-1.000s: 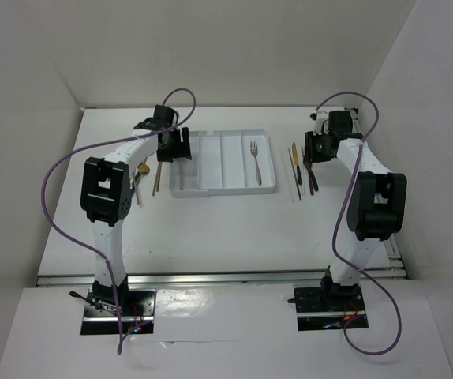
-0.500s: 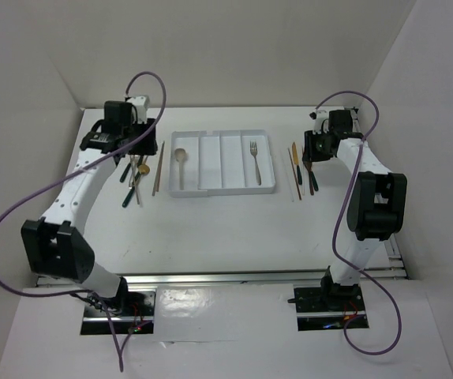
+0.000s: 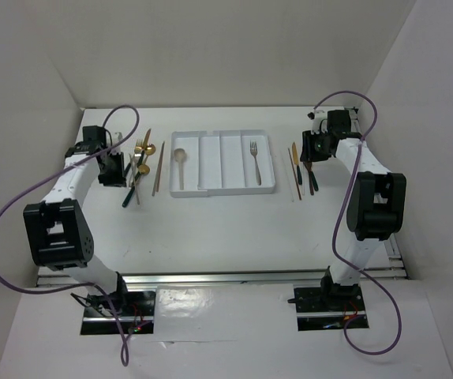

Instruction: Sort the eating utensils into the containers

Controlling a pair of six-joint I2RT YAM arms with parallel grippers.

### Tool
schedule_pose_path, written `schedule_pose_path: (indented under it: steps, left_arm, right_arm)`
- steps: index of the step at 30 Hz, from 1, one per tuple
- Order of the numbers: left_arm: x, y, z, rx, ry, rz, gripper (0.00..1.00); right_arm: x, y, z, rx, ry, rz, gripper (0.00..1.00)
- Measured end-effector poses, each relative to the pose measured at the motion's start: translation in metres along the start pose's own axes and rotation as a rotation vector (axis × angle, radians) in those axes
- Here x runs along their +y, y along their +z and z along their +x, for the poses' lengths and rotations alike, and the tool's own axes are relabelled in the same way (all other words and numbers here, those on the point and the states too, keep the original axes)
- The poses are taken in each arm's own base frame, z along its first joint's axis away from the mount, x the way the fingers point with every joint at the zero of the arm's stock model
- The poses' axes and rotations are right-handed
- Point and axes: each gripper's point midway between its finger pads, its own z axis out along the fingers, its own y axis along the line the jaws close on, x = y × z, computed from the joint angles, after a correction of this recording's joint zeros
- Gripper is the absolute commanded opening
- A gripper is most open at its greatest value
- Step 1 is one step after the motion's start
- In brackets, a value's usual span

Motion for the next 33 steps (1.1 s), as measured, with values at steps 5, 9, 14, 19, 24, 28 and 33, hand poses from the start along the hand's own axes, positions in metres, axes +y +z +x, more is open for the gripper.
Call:
schedule_pose_path:
  steps: [5, 9, 14, 19, 24, 28, 33]
  left_arm:
    - [0.003, 0.027, 0.003, 0.071, -0.073, 0.052, 0.42]
    - [-0.004, 0.044, -0.019, 0.063, -0.095, 0.106, 0.44]
    - [-0.007, 0.058, -0.046, 0.041, -0.112, 0.129, 0.43]
    - [-0.005, 0.078, -0.050, 0.057, -0.130, 0.122, 0.40]
    - [-0.001, 0.094, -0.039, 0.106, -0.147, 0.101, 0.37]
    - [0.000, 0.101, -0.040, 0.110, -0.141, 0.085, 0.34]
    - [-0.001, 0.109, -0.046, 0.107, -0.130, 0.075, 0.32]
  right_arm:
    - [0.000, 0.000, 0.000, 0.001, 0.000, 0.000, 0.41]
    - [0.000, 0.000, 0.001, 0.001, 0.000, 0.000, 0.41]
    - [0.000, 0.000, 0.001, 0.002, 0.000, 0.000, 0.41]
    - [-0.001, 0.000, 0.001, 0.003, 0.000, 0.004, 0.41]
    - [-0.002, 0.000, 0.001, 0.004, 0.000, 0.009, 0.41]
    - [-0.002, 0.000, 0.001, 0.004, 0.000, 0.011, 0.41]
    - [-0.002, 0.000, 0.001, 0.004, 0.000, 0.012, 0.41]
